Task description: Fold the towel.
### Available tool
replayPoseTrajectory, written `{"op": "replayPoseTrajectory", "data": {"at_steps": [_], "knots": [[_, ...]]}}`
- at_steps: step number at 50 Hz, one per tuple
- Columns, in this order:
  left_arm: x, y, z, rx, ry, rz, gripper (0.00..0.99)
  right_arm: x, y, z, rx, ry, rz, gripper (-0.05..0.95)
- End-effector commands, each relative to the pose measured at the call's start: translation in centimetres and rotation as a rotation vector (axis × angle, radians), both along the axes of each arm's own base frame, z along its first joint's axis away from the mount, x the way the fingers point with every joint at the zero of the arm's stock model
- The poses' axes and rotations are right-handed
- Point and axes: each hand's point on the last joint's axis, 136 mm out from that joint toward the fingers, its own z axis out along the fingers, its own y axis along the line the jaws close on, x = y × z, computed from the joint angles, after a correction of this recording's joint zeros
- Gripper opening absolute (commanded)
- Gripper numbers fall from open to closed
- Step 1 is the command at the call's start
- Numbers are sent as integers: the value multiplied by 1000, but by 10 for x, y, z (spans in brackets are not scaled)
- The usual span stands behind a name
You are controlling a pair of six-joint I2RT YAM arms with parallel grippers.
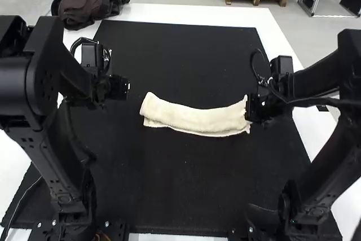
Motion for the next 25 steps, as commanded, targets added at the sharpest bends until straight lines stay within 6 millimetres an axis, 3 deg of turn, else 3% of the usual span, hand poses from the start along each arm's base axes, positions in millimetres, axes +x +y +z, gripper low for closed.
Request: {"op": "replayPoseTrajectory", "data": {"at_steps": [1,10,25], "knots": [[2,4,18,-3,-49,15,969,10,5,24,35,-48,8,-25],[3,7,22,7,-60,31,969,10,27,31,86,-44,44,-25],[3,11,23,16,-62,54,969,4,84,38,131,-56,171,-25]]}}
